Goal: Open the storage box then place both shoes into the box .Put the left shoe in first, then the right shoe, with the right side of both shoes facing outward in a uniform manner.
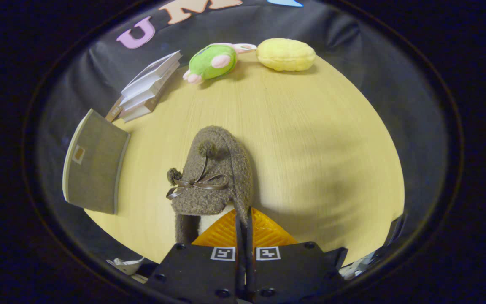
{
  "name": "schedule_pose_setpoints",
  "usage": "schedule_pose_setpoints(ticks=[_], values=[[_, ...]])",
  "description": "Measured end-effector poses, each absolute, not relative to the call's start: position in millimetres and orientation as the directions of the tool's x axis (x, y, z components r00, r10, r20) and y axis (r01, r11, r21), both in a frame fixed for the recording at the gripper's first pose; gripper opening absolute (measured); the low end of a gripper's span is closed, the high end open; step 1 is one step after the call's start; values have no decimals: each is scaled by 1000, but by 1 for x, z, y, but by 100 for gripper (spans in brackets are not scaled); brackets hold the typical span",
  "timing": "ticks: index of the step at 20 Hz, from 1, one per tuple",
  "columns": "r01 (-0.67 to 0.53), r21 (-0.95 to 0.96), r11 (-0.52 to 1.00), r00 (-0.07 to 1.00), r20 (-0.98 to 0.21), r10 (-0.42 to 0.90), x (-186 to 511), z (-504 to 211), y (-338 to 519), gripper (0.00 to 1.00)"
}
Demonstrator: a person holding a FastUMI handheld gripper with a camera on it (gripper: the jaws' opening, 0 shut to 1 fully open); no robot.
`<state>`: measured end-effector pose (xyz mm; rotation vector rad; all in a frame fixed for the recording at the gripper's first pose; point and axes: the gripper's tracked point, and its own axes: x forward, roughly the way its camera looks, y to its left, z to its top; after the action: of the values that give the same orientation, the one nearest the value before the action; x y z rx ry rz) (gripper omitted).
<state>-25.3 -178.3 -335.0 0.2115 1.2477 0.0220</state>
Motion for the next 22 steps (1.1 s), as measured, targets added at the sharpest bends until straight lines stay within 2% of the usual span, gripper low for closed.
schedule_pose_setpoints(ticks=[4,9,22], values=[[193,230,954,338,-928,155,-17,-311,-163,4],[240,224,945,368,-921,125,-7,-279,-145,4],[143,309,940,471,-857,211,18,-198,-34,4]])
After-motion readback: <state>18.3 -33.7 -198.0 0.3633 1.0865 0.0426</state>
